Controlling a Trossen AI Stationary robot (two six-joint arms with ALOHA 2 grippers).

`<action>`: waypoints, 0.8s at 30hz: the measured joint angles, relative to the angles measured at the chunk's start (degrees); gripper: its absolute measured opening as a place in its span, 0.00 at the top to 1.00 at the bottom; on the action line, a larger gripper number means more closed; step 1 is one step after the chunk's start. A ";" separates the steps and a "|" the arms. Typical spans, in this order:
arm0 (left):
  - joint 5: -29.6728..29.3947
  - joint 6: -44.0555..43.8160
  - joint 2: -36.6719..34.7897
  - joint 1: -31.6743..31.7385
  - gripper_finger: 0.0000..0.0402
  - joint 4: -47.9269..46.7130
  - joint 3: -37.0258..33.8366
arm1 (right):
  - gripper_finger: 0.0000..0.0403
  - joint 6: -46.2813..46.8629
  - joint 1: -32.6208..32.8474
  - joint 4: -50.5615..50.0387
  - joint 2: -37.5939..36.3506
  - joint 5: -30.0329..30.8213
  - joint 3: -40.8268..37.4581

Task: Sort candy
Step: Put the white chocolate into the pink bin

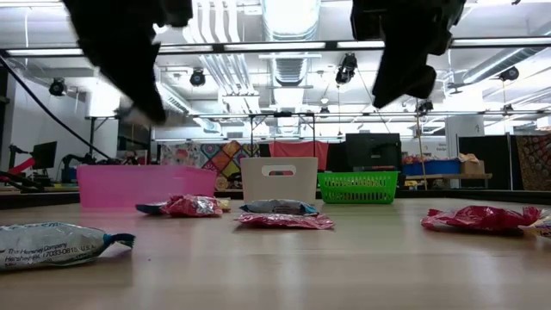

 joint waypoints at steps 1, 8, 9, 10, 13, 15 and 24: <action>-1.55 0.39 -1.74 0.62 0.93 -1.65 -0.01 | 0.76 -0.28 0.00 0.84 0.00 0.55 0.00; -8.69 6.20 -14.91 9.30 0.94 -7.11 -4.47 | 0.76 -3.20 0.00 6.35 0.00 2.74 0.00; -8.92 7.83 -16.73 11.24 0.94 -6.76 -5.86 | 0.76 -3.47 0.00 6.94 0.00 3.70 0.00; -9.20 9.27 -18.47 13.57 0.94 -6.48 -7.33 | 0.76 -3.83 -0.08 7.29 0.00 4.33 0.00; -9.45 14.06 -23.00 21.86 0.94 -3.94 -12.46 | 0.76 -4.01 -0.13 7.78 0.00 6.20 0.00; -9.02 18.53 -25.78 28.50 0.94 0.34 -16.28 | 0.76 -4.00 -0.13 7.79 0.00 7.68 0.00; 7.63 30.57 -27.13 56.81 0.91 26.67 -28.96 | 0.76 -3.81 -0.13 10.61 0.00 13.75 0.00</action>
